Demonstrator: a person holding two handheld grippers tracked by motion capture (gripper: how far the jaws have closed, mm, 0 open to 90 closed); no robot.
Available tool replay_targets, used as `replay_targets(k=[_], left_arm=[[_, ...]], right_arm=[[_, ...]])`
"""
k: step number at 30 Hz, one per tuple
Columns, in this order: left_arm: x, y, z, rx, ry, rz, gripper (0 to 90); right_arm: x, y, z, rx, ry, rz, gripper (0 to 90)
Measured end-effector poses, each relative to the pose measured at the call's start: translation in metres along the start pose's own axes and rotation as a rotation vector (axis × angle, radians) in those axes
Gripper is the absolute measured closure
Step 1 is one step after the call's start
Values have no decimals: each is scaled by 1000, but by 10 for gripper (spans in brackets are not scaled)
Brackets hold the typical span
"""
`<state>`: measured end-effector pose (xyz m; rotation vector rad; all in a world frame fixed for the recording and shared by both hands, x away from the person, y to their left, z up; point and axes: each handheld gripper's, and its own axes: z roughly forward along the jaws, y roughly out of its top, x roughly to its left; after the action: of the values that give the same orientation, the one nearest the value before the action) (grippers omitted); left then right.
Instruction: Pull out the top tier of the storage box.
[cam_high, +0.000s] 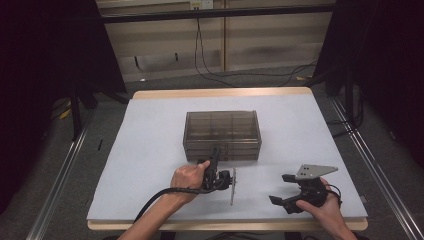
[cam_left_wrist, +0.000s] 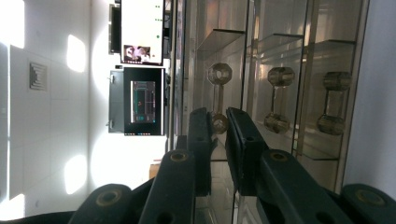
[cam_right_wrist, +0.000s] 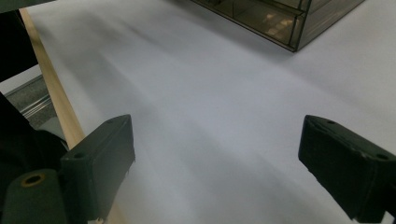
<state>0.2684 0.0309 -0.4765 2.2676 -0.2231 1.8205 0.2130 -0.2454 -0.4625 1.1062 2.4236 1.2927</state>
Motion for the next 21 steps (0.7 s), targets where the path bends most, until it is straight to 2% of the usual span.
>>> replay_targets(k=[3, 4, 8, 10, 11, 13, 14, 18, 20, 21], left_arm=[[0, 0, -1, -7, 8, 4, 808], [1, 0, -3, -5, -7, 3, 808], [0, 0, -6, -8, -9, -17, 808], [0, 0, -7, -18, 4, -7, 808], [0, 0, -8, -13, -11, -12, 808], [0, 0, -10, -21, -5, -12, 807], [1, 0, -11, -12, -15, -3, 807], [0, -1, -12, -19, -14, -21, 807], [1, -1, -13, -17, -16, -9, 808], [-1, -1, -13, -22, -16, -25, 807]], right_arm=[[0, 0, 0, 0, -1, -1, 107], [0, 0, 0, 0, -1, -1, 107], [0, 0, 0, -1, 0, 0, 107], [0, 0, 0, 0, 1, -1, 107], [0, 0, -1, 0, 0, -1, 107], [1, 0, -1, 0, -1, -1, 107], [1, 0, -1, 0, 0, -1, 107], [0, 0, -1, 0, 0, -1, 107], [1, 0, -1, 0, 1, -1, 107], [1, 0, -1, 0, 1, -1, 107]])
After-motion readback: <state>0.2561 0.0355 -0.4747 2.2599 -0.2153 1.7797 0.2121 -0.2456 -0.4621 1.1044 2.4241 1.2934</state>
